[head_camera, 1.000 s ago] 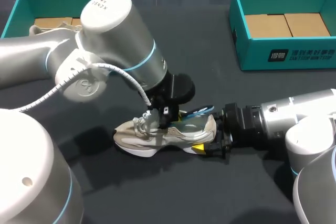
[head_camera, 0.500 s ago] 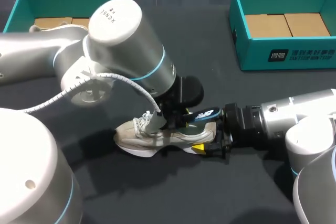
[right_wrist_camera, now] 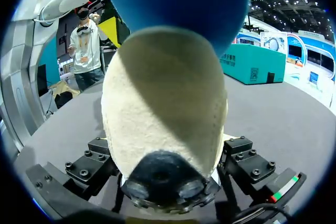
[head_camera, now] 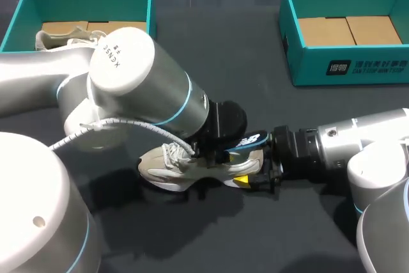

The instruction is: Take the shoe out of the shoebox, open the shoe tongue, remove and reinsert the insole, then place the shoe into the shoebox

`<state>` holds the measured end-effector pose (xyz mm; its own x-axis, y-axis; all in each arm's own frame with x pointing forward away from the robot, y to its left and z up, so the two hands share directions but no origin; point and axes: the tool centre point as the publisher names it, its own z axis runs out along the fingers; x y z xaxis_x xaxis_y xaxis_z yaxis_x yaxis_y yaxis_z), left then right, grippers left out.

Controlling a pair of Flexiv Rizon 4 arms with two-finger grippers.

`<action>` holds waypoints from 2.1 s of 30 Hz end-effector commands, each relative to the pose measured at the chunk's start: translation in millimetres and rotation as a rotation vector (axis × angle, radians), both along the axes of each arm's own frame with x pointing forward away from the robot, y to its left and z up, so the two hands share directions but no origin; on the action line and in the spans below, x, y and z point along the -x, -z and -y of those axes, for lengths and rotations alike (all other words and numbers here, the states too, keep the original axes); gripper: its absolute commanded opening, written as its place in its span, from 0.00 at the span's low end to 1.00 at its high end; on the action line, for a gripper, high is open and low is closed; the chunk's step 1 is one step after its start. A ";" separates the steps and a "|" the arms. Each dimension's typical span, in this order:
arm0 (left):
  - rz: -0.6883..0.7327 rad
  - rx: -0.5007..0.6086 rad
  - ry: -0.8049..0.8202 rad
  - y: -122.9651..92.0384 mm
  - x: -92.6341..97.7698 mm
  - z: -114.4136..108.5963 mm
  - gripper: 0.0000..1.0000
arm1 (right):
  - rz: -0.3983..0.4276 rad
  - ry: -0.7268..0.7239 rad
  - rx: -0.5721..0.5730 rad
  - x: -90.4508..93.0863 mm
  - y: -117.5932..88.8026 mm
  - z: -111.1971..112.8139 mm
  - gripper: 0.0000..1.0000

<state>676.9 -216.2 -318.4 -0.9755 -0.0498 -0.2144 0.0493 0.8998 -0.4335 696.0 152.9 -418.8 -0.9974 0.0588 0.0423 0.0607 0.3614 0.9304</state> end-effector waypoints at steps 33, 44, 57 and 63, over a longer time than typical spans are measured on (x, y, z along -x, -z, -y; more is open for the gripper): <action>0.171 0.116 -0.195 15.3 -12.8 24.9 0.33 | -0.001 0.001 0.003 -0.1 2.1 -1.0 0.00; 0.169 0.121 -0.210 25.6 -22.1 31.7 0.36 | -0.001 0.001 0.003 -0.1 2.1 -1.0 0.00; 0.145 0.129 -0.214 33.7 -30.6 26.7 0.00 | -0.001 0.001 0.003 -0.1 2.1 -1.0 0.00; 0.088 0.128 -0.186 16.5 -25.1 25.6 0.00 | -0.001 0.001 0.003 -0.1 2.1 -1.0 0.00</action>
<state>698.8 -248.0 -346.0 -0.9131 -0.2759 -0.3003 -0.0682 0.8294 -0.5545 695.9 152.9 -418.8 -0.9974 0.0588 0.0422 0.0606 0.3614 0.9304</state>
